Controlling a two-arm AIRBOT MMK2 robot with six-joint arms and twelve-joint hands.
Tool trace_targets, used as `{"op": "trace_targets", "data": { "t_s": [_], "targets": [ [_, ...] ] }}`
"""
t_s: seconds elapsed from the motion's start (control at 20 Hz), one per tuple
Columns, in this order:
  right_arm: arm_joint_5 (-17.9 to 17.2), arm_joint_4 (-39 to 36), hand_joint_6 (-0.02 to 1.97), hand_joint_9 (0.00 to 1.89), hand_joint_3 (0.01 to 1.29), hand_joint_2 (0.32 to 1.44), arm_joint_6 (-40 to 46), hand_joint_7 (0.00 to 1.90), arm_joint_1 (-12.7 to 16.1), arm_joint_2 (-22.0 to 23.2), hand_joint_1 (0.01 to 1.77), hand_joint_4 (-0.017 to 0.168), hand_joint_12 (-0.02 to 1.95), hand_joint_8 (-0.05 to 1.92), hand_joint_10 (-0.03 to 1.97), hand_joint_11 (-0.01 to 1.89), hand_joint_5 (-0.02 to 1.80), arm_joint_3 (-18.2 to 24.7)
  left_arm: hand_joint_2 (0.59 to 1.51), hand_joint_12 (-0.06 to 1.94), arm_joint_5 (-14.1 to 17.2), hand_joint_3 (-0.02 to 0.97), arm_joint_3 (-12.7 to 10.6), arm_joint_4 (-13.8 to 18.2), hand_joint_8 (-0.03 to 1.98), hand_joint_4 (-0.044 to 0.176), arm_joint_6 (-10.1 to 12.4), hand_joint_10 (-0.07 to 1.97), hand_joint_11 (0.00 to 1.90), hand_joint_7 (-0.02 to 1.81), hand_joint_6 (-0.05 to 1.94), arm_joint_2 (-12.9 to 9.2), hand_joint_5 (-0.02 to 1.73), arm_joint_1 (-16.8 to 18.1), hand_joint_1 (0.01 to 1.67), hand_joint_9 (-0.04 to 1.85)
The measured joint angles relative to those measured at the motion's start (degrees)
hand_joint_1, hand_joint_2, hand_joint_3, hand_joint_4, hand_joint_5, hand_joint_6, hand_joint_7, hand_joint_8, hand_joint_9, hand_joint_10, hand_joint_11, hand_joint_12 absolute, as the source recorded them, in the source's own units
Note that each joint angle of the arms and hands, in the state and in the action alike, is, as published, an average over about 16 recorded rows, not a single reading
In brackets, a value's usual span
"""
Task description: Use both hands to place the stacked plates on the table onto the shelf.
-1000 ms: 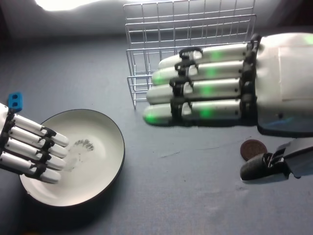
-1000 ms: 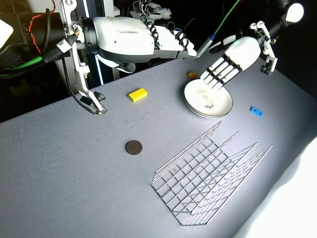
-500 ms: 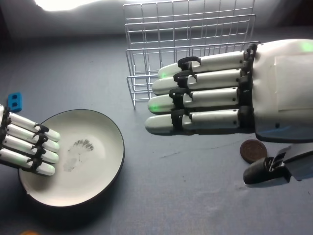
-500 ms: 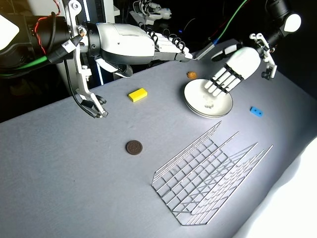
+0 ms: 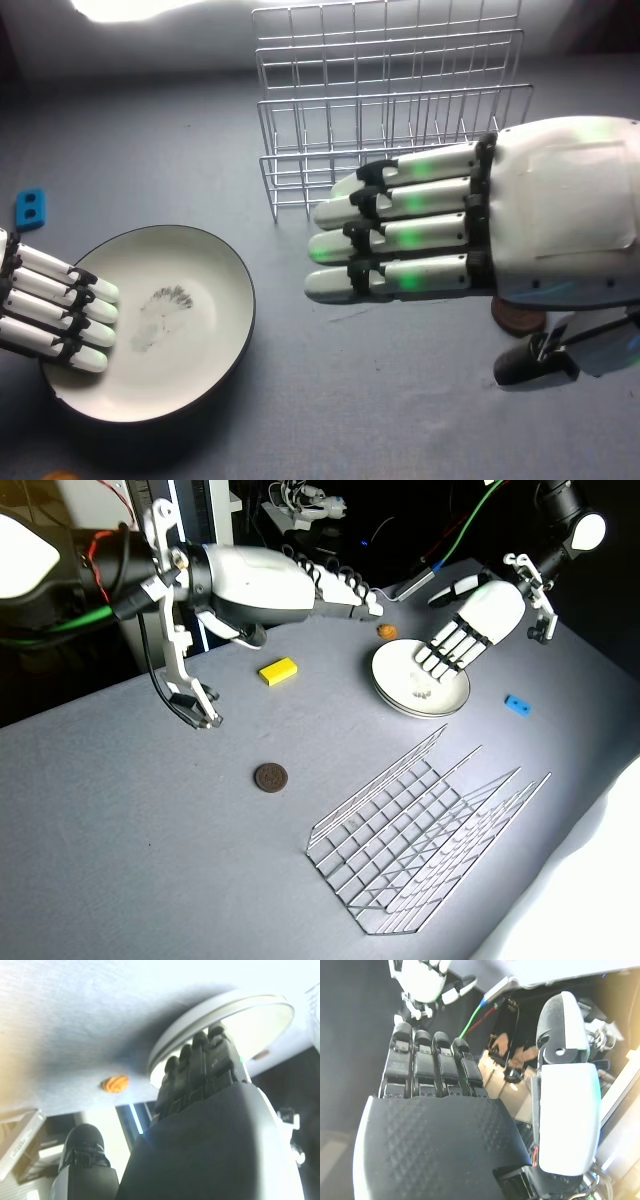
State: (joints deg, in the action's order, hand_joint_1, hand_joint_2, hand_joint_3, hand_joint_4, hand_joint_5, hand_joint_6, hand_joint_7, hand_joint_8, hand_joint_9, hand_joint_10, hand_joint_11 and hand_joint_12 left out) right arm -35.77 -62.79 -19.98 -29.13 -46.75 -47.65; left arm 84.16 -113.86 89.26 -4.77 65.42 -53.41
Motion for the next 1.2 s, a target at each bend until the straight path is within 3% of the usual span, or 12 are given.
{"op": "trace_targets", "data": {
  "t_s": [0.4,0.85,1.2],
  "targets": [
    [3.8,1.8,0.02,0.01,0.02,1.03,-5.2,0.02,-1.2,-3.3,0.82,0.006,0.27,0.01,0.01,0.01,0.02,-1.1,1.071,-0.02,-0.8,0.039,1.7,-0.2,-0.01,0.003,-0.2,-0.02,0.01,0.0,-0.01,0.1,0.02,0.2,0.02,0.0],
    [6.5,5.1,0.02,0.01,0.02,1.1,-11.4,0.02,-1.4,-6.6,0.77,0.006,0.26,0.01,0.01,0.01,0.02,-1.6,1.072,-0.02,-3.8,0.033,7.3,0.2,-0.01,0.003,0.3,-0.01,0.01,-0.01,0.0,0.4,0.01,3.4,0.02,0.0],
    [8.2,8.0,0.02,0.02,0.02,1.12,-15.8,0.02,-1.5,-11.4,0.78,0.006,0.36,0.01,0.01,0.01,0.02,-3.7,1.073,-0.02,-5.9,0.033,10.5,0.5,-0.01,0.003,0.8,-0.01,0.02,-0.01,0.0,0.9,0.02,5.7,0.02,0.0]
  ]
}}
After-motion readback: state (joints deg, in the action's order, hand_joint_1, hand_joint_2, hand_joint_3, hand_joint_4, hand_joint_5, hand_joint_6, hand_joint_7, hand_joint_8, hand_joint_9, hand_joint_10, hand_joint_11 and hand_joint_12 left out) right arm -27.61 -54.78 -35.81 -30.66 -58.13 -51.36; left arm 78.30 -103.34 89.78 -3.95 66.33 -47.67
